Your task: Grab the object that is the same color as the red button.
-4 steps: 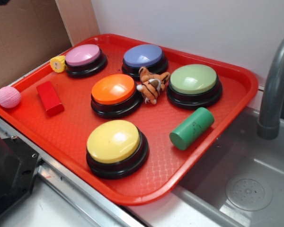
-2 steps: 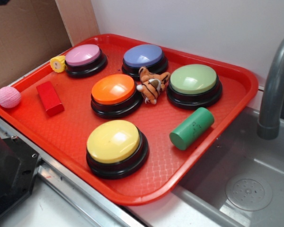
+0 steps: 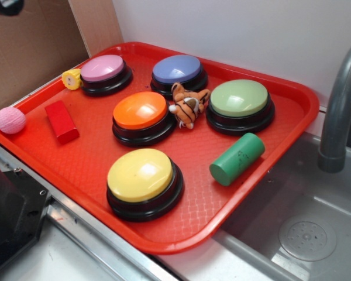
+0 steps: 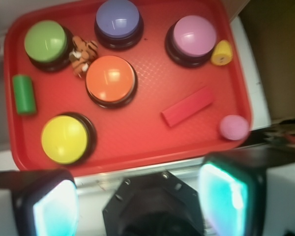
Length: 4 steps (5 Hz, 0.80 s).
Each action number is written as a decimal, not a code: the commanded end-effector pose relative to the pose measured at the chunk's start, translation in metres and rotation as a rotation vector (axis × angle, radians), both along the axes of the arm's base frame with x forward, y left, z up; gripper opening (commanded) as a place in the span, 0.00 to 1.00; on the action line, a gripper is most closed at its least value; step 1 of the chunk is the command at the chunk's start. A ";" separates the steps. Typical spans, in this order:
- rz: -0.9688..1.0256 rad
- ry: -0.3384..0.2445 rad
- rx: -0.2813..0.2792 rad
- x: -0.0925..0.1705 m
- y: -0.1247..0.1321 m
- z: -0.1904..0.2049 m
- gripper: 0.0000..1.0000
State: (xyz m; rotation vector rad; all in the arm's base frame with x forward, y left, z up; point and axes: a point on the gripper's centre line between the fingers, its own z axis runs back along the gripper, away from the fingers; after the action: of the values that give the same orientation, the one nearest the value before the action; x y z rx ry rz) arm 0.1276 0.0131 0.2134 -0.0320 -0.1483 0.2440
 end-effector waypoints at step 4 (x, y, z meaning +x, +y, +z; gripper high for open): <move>0.832 -0.054 0.057 0.017 0.078 -0.108 1.00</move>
State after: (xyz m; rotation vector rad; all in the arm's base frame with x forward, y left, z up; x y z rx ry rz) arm 0.1469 0.0887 0.1004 0.0801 -0.1894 1.0741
